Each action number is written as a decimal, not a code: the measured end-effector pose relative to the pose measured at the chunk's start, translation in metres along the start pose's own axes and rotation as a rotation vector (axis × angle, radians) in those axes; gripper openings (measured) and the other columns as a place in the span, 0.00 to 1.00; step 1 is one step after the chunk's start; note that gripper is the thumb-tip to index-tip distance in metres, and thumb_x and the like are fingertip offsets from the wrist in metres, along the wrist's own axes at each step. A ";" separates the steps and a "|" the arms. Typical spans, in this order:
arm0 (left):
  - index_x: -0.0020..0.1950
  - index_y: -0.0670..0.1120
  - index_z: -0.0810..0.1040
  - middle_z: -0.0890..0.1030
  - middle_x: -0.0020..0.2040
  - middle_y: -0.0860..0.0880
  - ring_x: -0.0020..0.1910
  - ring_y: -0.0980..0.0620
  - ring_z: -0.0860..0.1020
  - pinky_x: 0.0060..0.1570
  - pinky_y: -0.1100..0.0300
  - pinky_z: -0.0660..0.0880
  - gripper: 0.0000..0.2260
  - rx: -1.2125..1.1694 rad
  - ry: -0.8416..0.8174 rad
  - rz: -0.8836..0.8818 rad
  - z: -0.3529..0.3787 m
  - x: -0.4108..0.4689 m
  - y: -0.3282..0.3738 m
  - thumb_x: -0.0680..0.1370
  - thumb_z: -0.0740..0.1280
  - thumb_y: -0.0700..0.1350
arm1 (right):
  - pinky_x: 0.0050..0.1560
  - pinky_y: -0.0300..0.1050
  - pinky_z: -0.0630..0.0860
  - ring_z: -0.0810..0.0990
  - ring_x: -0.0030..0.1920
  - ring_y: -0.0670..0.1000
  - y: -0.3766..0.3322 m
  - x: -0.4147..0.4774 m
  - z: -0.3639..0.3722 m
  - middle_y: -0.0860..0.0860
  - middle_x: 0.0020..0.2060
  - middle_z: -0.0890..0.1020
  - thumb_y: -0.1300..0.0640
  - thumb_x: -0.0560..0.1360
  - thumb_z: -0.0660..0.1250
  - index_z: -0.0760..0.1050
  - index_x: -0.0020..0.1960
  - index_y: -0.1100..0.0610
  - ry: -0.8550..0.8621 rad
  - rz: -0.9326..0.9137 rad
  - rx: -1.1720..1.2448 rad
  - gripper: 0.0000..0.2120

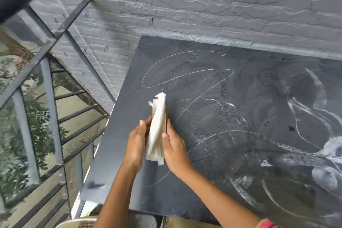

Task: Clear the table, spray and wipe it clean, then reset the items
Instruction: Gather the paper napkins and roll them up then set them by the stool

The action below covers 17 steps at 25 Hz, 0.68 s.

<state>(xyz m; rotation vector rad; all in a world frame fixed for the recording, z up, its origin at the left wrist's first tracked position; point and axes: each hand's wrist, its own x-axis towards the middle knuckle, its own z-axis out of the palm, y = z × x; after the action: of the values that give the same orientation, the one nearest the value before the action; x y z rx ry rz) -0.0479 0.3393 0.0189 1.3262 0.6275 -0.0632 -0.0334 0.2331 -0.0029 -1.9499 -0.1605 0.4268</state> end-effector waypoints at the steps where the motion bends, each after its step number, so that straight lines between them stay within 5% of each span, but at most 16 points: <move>1: 0.65 0.47 0.76 0.82 0.57 0.50 0.54 0.56 0.81 0.45 0.69 0.77 0.19 -0.002 0.011 0.015 0.001 -0.012 -0.001 0.83 0.50 0.51 | 0.66 0.27 0.54 0.62 0.72 0.48 0.000 -0.008 -0.003 0.52 0.74 0.62 0.62 0.81 0.52 0.54 0.75 0.57 -0.020 -0.030 0.008 0.23; 4: 0.65 0.50 0.76 0.83 0.57 0.52 0.54 0.56 0.81 0.44 0.69 0.77 0.19 -0.014 0.099 0.119 0.004 -0.064 -0.012 0.83 0.50 0.52 | 0.70 0.33 0.56 0.61 0.73 0.47 -0.004 -0.043 -0.014 0.52 0.74 0.61 0.61 0.81 0.52 0.53 0.76 0.57 -0.152 -0.113 0.029 0.23; 7: 0.65 0.52 0.76 0.81 0.60 0.51 0.58 0.54 0.79 0.56 0.60 0.75 0.19 -0.071 0.239 0.203 0.005 -0.124 -0.036 0.83 0.50 0.53 | 0.71 0.40 0.58 0.61 0.73 0.49 -0.004 -0.089 -0.022 0.53 0.74 0.61 0.61 0.81 0.52 0.52 0.76 0.58 -0.309 -0.214 0.015 0.24; 11: 0.64 0.55 0.76 0.82 0.59 0.52 0.59 0.54 0.79 0.54 0.60 0.76 0.18 -0.145 0.425 0.267 0.014 -0.222 -0.086 0.80 0.51 0.53 | 0.71 0.37 0.57 0.59 0.73 0.47 0.016 -0.170 -0.030 0.53 0.75 0.60 0.61 0.81 0.53 0.52 0.76 0.57 -0.549 -0.289 0.030 0.24; 17: 0.59 0.53 0.78 0.80 0.58 0.49 0.59 0.47 0.77 0.64 0.44 0.70 0.17 -0.156 0.716 0.123 0.020 -0.298 -0.166 0.83 0.50 0.52 | 0.72 0.44 0.60 0.61 0.73 0.45 0.081 -0.257 -0.019 0.50 0.74 0.62 0.59 0.81 0.55 0.48 0.74 0.48 -0.736 -0.290 0.033 0.26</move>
<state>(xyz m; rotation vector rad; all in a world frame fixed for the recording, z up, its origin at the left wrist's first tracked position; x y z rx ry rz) -0.3538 0.1865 0.0114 1.2193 1.1227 0.5731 -0.2716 0.1057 -0.0125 -1.6221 -0.8871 0.9246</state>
